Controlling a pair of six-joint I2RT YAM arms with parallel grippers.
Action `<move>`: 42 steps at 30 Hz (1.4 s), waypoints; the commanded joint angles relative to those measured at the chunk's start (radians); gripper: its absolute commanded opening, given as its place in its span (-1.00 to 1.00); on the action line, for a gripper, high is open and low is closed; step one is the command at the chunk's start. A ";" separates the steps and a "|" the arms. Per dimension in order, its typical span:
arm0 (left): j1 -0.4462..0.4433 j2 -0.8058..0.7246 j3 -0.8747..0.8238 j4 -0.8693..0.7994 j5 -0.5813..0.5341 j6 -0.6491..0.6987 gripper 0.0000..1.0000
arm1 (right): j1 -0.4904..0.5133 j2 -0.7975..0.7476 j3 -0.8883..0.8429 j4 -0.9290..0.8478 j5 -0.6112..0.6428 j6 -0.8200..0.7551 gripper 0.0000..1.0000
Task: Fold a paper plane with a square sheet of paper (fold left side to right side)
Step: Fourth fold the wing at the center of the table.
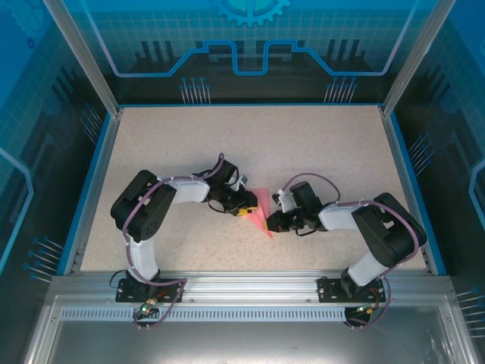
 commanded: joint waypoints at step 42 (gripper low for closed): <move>-0.015 0.062 0.072 -0.111 -0.062 0.052 -0.23 | -0.106 0.084 0.157 -0.061 -0.095 0.008 -0.20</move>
